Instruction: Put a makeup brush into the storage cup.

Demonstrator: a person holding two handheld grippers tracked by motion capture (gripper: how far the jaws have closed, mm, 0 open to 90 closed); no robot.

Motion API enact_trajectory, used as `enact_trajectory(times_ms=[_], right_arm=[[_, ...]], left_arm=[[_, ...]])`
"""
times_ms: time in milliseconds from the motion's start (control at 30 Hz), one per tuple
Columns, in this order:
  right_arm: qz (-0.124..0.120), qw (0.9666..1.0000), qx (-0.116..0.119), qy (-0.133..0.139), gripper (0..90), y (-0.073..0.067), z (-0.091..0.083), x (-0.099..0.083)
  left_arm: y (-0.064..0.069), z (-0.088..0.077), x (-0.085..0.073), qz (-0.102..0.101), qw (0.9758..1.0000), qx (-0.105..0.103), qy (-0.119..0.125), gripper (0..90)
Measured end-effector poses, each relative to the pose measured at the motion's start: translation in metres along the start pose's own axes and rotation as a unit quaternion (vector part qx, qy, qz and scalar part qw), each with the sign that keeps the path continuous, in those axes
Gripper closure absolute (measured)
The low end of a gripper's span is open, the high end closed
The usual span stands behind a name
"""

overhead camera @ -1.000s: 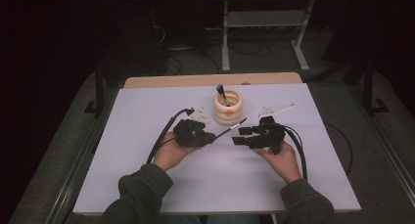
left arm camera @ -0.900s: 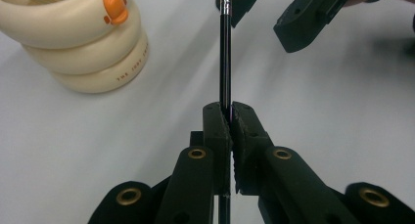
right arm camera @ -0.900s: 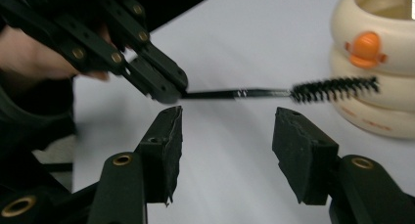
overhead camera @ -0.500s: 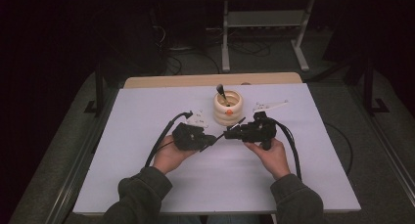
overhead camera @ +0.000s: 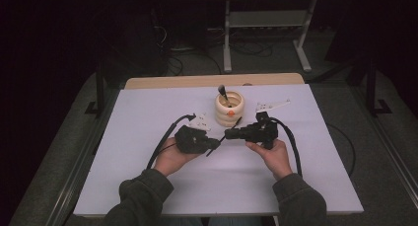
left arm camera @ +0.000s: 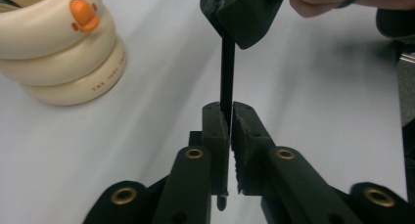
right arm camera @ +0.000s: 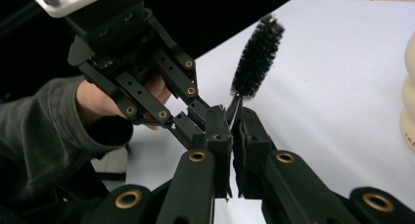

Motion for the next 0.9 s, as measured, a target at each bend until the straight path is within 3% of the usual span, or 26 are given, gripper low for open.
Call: enact_trajectory(times_ms=[167, 300, 533, 733, 900], right_arm=[[-0.034, 0.9988, -0.012, -0.034, 84.7, -0.009, 0.002, 0.007], [-0.046, 0.9976, -0.013, -0.049, 84.7, -0.015, 0.005, 0.011], [-0.064, 0.9967, -0.014, -0.048, 84.1, -0.018, 0.008, 0.011], [-0.058, 0.9976, -0.014, -0.036, 83.2, -0.02, 0.008, 0.013], [-0.062, 0.9972, -0.015, -0.039, 83.6, -0.022, 0.009, 0.014]], left_arm=[[0.003, 0.002, -0.001, 0.001, 0.9999, -0.009, -0.009, 79.8], [0.003, 0.0, -0.001, 0.005, 0.9998, -0.013, -0.012, 84.4], [0.0, -0.002, -0.002, -0.003, 0.9998, -0.018, -0.009, 86.0], [-0.001, -0.003, -0.002, -0.017, 0.9995, -0.027, 0.002, 86.0], [-0.002, -0.003, -0.003, -0.014, 0.9994, -0.03, 0.009, 86.0]])
Point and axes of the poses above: each handheld gripper's, and its own axes: z roughly forward along the jaws, x roughly out of its top, y roughly to its right, the point moved 2 cm from there along z, roughly forward along the jaws, and after that the axes turned 8 degrees about y, right-handed, at the moved point
